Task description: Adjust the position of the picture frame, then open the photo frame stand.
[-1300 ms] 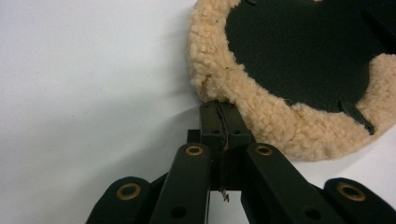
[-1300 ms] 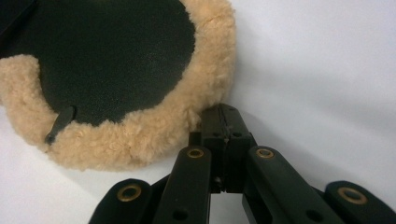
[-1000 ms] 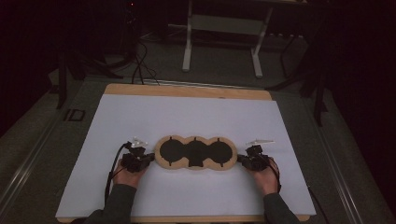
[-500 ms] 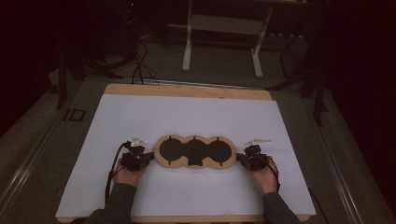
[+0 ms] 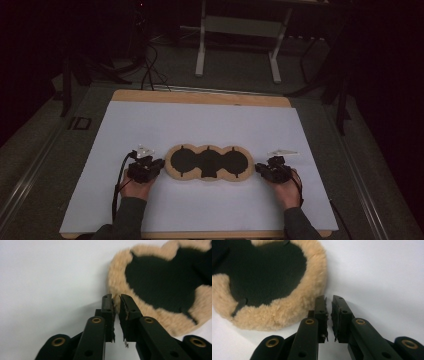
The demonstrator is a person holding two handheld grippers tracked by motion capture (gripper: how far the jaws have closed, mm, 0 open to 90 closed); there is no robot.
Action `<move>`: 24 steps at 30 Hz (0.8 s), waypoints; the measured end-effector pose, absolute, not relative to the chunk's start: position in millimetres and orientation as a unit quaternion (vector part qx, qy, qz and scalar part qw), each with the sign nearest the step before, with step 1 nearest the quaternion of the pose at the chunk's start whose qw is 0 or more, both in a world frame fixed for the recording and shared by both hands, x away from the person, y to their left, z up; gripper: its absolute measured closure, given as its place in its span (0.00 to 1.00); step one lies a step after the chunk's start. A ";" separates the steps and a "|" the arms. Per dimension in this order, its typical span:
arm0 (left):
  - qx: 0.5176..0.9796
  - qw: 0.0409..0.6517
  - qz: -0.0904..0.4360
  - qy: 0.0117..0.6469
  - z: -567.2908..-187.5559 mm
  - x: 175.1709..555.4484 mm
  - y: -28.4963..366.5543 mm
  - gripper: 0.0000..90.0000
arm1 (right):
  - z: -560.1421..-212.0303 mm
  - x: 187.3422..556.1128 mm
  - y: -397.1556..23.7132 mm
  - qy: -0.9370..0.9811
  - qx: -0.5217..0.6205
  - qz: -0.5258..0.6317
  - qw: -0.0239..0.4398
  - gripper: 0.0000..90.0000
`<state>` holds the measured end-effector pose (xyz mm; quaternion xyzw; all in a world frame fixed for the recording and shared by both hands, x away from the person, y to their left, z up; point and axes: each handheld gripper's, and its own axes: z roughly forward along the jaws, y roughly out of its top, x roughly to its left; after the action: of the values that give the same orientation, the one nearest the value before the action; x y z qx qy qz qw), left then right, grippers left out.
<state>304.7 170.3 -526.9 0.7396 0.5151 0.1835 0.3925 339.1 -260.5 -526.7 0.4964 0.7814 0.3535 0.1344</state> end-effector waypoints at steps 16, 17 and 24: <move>0.727 0.473 0.205 0.453 -513.7 294.6 162.7 0.70 | -513.9 330.7 -264.8 0.764 0.486 0.400 0.139 0.86; 0.727 0.475 0.205 0.452 -513.5 294.2 162.1 0.69 | -513.6 330.9 -265.3 0.764 0.486 0.401 0.139 0.85; 0.734 0.477 0.203 0.438 -510.7 293.0 157.2 0.68 | -513.0 330.1 -264.9 0.765 0.482 0.403 0.140 0.84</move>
<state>293.0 157.2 -510.7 0.7343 0.4380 0.2034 0.4771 330.1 -264.9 -513.0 0.4825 0.7649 0.4033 0.1397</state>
